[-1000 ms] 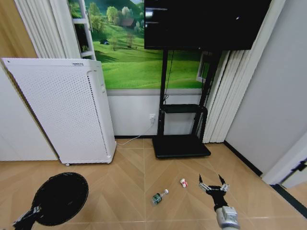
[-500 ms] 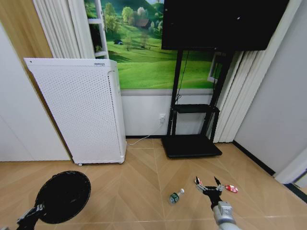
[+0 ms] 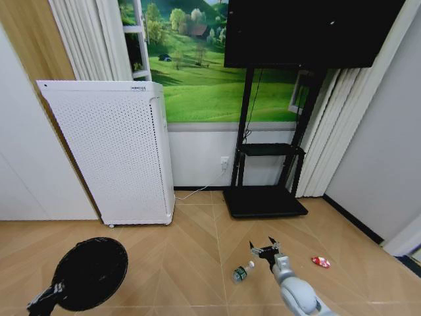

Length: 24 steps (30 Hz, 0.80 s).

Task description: Pick up the trash bin and place the garbage on the floor into it.

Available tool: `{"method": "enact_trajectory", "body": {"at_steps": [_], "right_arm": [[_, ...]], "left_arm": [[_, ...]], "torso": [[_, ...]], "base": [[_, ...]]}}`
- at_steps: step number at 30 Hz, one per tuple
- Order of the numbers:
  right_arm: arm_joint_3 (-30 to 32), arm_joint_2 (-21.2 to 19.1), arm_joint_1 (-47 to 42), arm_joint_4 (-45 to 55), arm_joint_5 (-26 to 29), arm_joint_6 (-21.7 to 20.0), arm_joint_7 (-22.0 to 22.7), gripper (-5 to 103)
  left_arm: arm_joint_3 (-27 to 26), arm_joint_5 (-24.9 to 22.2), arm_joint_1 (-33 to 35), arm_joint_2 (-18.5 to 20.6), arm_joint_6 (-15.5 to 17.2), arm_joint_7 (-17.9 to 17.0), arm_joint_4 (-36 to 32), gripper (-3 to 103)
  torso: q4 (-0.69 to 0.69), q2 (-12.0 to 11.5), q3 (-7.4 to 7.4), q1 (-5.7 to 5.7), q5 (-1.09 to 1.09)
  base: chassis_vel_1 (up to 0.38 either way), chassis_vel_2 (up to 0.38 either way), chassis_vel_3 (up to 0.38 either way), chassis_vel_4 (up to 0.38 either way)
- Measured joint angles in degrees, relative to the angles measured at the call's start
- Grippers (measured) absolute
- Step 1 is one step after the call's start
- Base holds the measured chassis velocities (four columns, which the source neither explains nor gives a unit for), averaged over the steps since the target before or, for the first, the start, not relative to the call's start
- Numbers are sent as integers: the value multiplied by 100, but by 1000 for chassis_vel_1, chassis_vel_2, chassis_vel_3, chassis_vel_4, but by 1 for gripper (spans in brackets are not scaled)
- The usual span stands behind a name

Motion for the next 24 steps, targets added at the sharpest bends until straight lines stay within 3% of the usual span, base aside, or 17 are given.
{"method": "enact_trajectory", "body": {"at_steps": [1,2,4,5,7,8,10,11,12,18,20,24], "right_arm": [[-15,-89,329,-452,-731,600,-420,100],[-15,-89,329,-452,-731,600,-420,100],[-22,-271,806,-1055,-2148,1586,-1321,100],[-22,-271,806,-1055,-2148,1586,-1321,100],[-65,-371,1069,-1347,-2876,2175,-1905,100],[-65,-371,1069,-1347,-2876,2175,-1905,100],[-105,-457,1535,-1750,-3965,3287,-3239,100],[-105,-457,1535,-1750,-3965,3287,-3239,100],[-197,-475,1711,-1862,-4394,3845,-4146,100],[-813,-451,1841,-1781,-4971,3993,-4779,100],[-1116,-206,2153,-1921,-5457,4012,-5070,100],[-1288,213,2552,-2443,-6005,4039,-5205,100]], "left_arm": [[1,14,-9,-28,-1,-2,0,2],[1,14,-9,-28,-1,-2,0,2],[9,46,-46,-54,-12,-2,24,2],[9,46,-46,-54,-12,-2,24,2],[11,63,-62,-69,-15,-2,52,2],[11,63,-62,-69,-15,-2,52,2],[-4,76,-75,-88,-53,48,80,2],[-4,76,-75,-88,-53,48,80,2],[-26,102,-71,-105,-94,94,120,2],[-52,215,-17,-171,-219,216,205,2],[-63,291,23,-236,-282,272,221,2],[-7,374,43,-326,-352,312,239,2]], "torso": [[2,0,0,0,0],[2,0,0,0,0],[2,0,0,0,-4],[2,0,0,0,-4],[0,0,0,0,0],[0,0,0,0,0],[0,0,0,0,-4],[0,0,0,0,-4],[2,0,0,0,-1],[-2,0,0,0,-1],[0,0,-1,0,-3],[4,0,0,0,-1]], "base": [[0,0,0,0],[0,0,0,0],[0,0,0,0],[0,0,0,0],[0,0,0,0],[0,0,0,0],[0,0,0,0],[0,0,0,0],[0,0,0,0],[0,0,0,0],[0,0,0,0],[0,0,0,0]]}}
